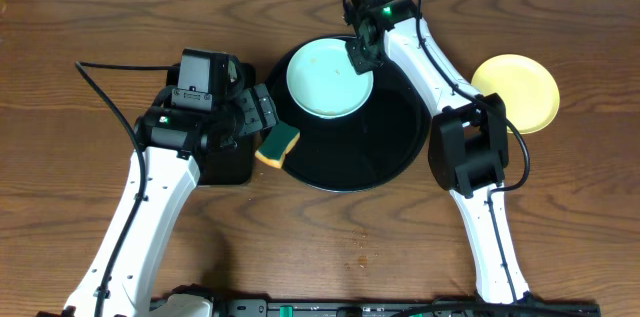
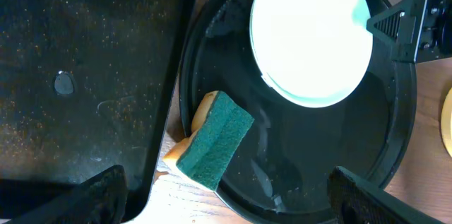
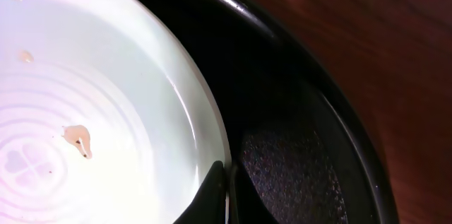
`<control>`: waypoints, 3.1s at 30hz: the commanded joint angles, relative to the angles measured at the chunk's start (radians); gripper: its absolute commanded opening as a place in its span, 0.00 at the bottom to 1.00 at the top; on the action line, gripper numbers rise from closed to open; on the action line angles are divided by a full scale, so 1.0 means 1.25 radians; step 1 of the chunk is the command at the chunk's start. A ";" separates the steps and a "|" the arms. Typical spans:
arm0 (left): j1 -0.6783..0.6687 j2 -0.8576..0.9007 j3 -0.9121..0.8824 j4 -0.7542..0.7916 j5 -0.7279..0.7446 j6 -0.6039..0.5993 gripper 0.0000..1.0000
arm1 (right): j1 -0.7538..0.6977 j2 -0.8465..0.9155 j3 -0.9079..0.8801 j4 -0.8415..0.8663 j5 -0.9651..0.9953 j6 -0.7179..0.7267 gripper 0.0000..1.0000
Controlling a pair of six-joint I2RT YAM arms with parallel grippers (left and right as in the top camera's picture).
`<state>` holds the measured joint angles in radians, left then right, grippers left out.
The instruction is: Clean dirty plates on tray and stack at the side
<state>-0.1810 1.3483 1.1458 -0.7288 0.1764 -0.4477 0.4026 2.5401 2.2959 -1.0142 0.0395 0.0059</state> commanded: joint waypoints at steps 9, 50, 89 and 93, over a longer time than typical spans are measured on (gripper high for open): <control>0.002 -0.002 0.008 0.000 -0.009 0.002 0.90 | 0.013 -0.014 -0.002 -0.011 -0.110 -0.003 0.01; 0.031 -0.020 0.013 0.049 -0.098 -0.033 0.90 | 0.118 -0.211 -0.109 -0.038 -0.263 -0.114 0.50; 0.351 -0.081 0.013 -0.132 -0.172 -0.089 0.90 | 0.276 -0.204 -0.421 0.422 -0.005 -0.020 0.31; 0.351 -0.081 0.013 -0.132 -0.172 -0.089 0.90 | 0.276 -0.185 -0.421 0.439 -0.005 -0.003 0.31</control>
<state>0.2527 1.2419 1.1469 -0.8902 -0.0265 -0.5503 0.7444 2.2692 1.7752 -0.4740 0.0265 -0.0326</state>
